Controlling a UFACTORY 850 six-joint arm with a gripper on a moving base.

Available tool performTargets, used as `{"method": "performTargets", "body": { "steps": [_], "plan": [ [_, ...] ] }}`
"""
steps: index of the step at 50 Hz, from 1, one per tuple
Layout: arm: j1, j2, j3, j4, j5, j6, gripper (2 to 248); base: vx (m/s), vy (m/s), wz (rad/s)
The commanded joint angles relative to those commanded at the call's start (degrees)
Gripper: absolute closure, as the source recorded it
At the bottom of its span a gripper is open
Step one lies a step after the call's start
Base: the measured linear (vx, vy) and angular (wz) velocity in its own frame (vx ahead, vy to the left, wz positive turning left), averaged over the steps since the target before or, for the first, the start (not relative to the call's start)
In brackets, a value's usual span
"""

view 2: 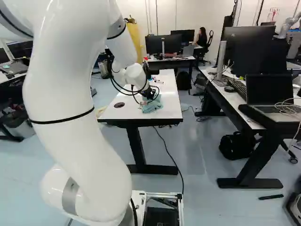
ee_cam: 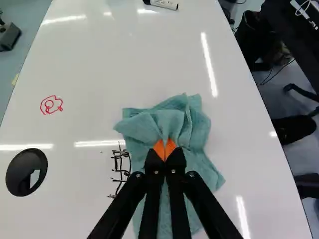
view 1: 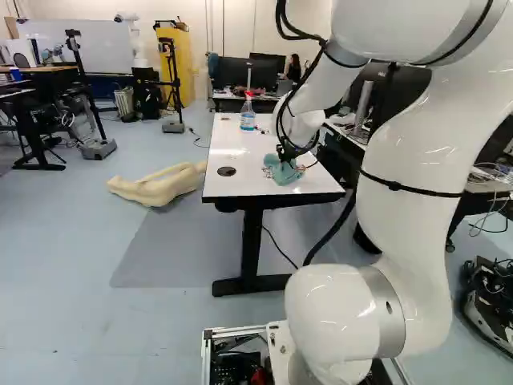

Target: Clean the table with the green towel

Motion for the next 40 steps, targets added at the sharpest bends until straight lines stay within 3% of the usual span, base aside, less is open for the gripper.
{"method": "performTargets", "body": {
  "steps": [26,40],
  "plan": [
    [0.0,0.0,0.0,0.0,-5.4,0.0,229,0.000,0.000,0.000],
    [0.1,-0.1,-0.1,0.0,-5.5,0.0,229,0.000,0.000,0.000]
  ]
}}
